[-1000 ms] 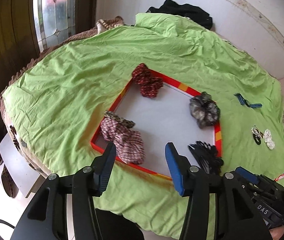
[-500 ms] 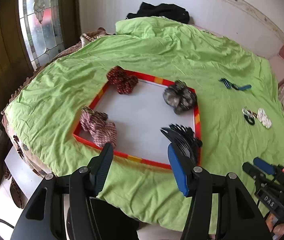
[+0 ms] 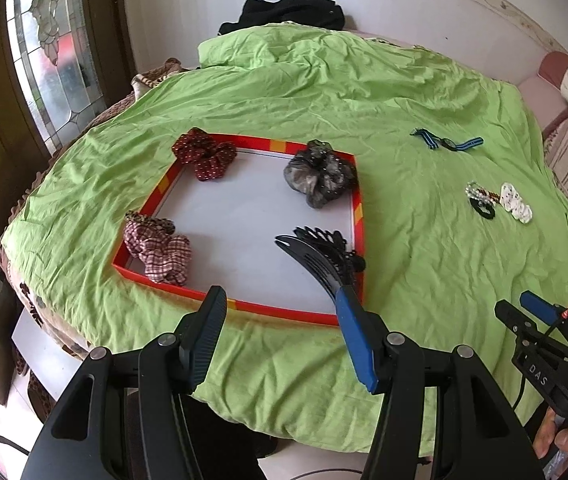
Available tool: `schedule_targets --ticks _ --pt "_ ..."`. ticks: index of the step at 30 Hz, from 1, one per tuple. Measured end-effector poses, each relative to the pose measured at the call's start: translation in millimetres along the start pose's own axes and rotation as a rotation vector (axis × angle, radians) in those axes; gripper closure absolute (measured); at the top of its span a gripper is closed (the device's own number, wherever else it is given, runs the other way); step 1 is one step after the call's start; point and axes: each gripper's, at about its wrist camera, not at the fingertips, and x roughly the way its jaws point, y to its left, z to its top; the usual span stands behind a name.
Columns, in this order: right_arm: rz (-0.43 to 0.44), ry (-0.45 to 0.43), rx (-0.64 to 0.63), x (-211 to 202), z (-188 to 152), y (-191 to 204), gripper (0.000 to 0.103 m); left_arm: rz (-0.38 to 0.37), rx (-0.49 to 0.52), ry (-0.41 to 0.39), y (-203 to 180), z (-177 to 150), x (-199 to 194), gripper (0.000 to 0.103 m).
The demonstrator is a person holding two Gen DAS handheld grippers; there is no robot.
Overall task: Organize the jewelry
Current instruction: 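Lower the black claw clips into the tray and open the right tool, then move both tools back toward the white scrunchie and black hair tie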
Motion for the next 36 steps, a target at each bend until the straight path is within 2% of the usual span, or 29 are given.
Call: schedule_targets --ticks 26,30,36 --pt "-0.094 0.014 0.040 1.9 -8.0 -38.0 0.053 -0.018 0.125 0.014 -53.0 -4.4 1.3 0.046" --pt "-0.097 0.011 0.046 0.4 -10.2 -42.9 0.049 -0.018 0.152 0.018 -62.6 -7.6 1.6 0.045" --pt "-0.107 0.015 0.056 -1.8 -14.6 -52.0 0.049 -0.005 0.190 0.012 -74.6 -14.2 0.3 0.045"
